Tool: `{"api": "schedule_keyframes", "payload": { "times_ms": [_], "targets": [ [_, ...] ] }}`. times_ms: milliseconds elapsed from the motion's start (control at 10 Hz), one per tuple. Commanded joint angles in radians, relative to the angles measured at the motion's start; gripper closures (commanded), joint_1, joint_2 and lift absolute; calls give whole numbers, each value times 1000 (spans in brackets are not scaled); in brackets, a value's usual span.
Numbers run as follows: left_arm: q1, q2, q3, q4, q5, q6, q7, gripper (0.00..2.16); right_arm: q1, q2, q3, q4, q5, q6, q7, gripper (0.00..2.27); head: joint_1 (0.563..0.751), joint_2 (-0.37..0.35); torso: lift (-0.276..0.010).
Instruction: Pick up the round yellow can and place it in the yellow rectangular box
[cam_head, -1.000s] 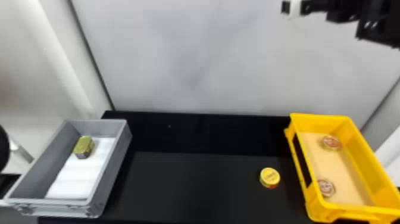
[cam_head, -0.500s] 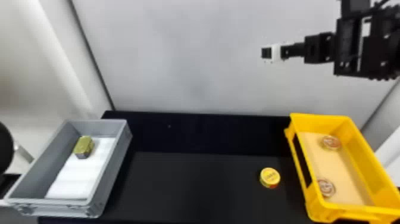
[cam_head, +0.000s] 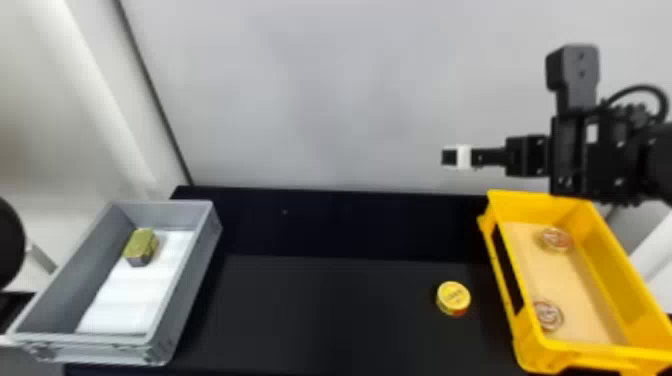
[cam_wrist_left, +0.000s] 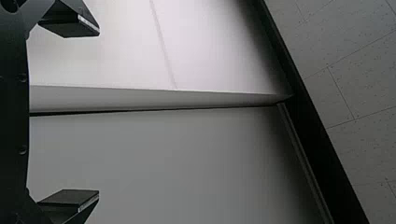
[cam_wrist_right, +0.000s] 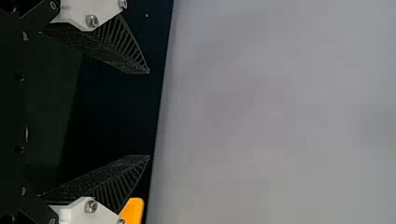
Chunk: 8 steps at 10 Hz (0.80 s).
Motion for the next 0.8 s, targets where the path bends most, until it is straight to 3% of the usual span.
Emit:
{"api": "schedule_keyframes", "payload": {
  "times_ms": [0, 400, 700],
  "targets": [
    [-7, 0, -6, 0, 0, 1, -1, 67, 49, -5, 8, 73, -28, -16, -1, 156, 694, 54, -3],
    [-10, -4, -12, 2, 2, -2, 0, 65, 106, -40, 45, 194, -48, -45, 54, 128, 694, 54, -3],
    [-15, -10, -17, 9, 3, -13, 0, 65, 100, -103, 132, 329, -23, -113, 111, 78, 694, 54, -3]
  ]
}}
